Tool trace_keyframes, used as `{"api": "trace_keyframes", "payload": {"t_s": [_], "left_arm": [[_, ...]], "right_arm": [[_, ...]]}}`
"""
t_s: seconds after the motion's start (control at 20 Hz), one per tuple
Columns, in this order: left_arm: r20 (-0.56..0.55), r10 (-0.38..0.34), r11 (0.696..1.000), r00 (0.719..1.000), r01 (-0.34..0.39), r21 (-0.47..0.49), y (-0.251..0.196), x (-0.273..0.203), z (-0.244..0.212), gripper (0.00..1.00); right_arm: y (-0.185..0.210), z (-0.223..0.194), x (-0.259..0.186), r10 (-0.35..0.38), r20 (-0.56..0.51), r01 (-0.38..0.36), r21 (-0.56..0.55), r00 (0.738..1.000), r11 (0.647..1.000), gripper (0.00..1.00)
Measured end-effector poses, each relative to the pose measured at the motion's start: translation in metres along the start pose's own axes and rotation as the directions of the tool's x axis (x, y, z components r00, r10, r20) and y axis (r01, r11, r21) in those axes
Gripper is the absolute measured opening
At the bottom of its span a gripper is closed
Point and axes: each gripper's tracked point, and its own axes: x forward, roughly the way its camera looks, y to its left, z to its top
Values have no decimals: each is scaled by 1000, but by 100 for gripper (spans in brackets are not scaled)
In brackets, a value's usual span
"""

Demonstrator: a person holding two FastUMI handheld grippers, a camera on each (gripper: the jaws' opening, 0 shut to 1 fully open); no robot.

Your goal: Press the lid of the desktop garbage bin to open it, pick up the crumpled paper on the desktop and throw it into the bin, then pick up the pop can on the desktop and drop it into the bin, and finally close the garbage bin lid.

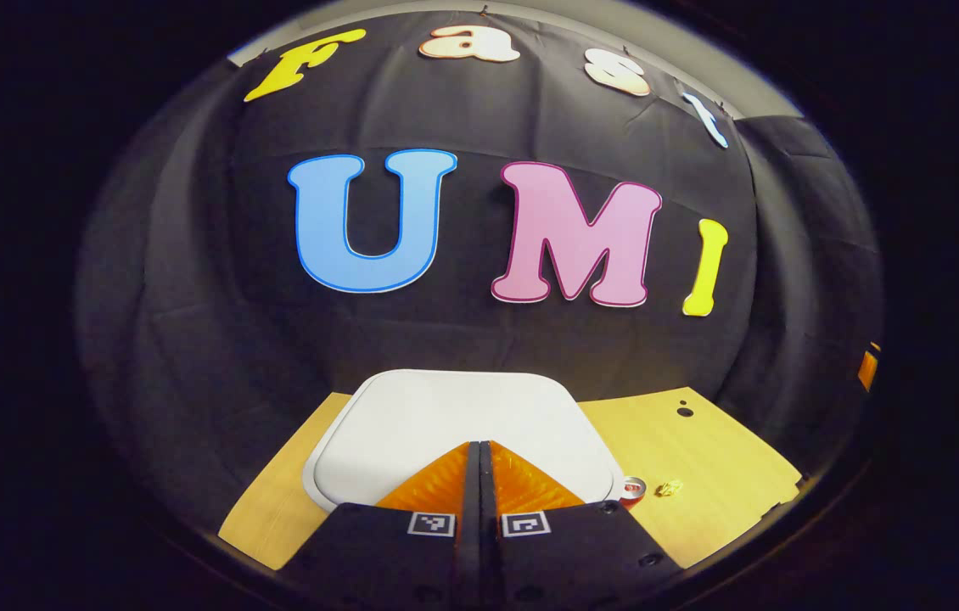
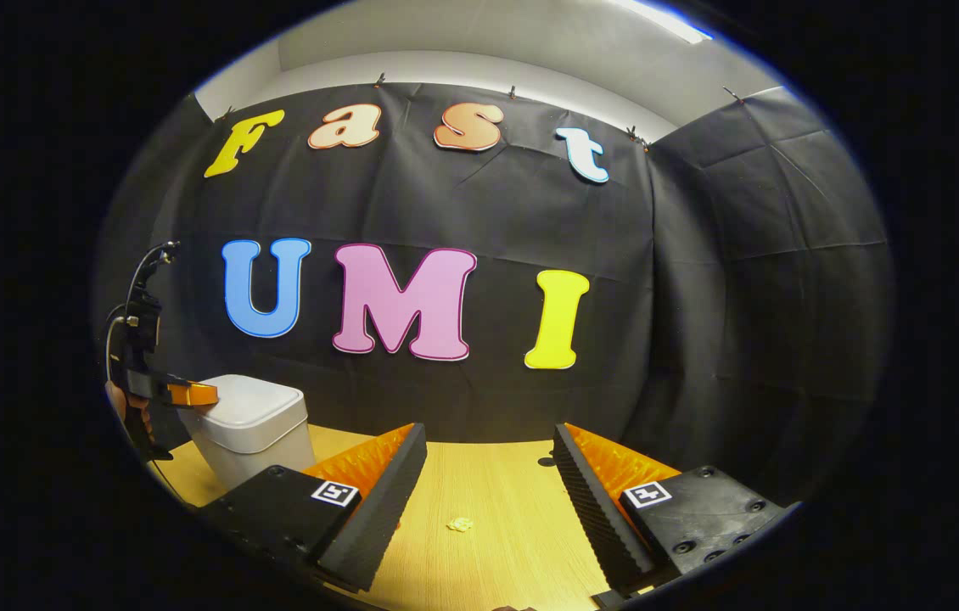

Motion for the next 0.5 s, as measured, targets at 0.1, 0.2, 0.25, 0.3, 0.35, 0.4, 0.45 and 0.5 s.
{"api": "trace_keyframes", "payload": {"t_s": [0.1,0.2,0.25,0.3,0.35,0.4,0.45,0.5], "left_arm": [[39,18,999,999,-20,41,0,-1,-2,6],[70,25,999,997,-27,25,1,0,-2,6],[71,17,1000,997,-17,8,1,0,-3,6],[76,9,1000,997,-8,-11,1,1,-3,6],[72,1,1000,997,0,-14,0,0,-1,6],[72,-3,1000,997,4,-4,1,0,2,6],[81,-5,1000,997,5,4,1,0,8,6],[70,-5,1000,998,6,-4,1,-2,10,6]], "right_arm": [[6,-1,-2,21,-8,-21,-4,1000,1000,97],[9,2,-4,32,0,-32,-13,999,999,97],[10,3,-5,37,2,-37,-17,999,999,97],[11,3,-5,43,4,-42,-19,999,999,97],[12,4,-5,47,7,-46,-22,999,999,97],[13,5,-6,48,10,-48,-23,999,999,97],[13,6,-5,53,9,-53,-20,999,998,97],[14,8,-5,55,10,-54,-18,998,998,97]]}}
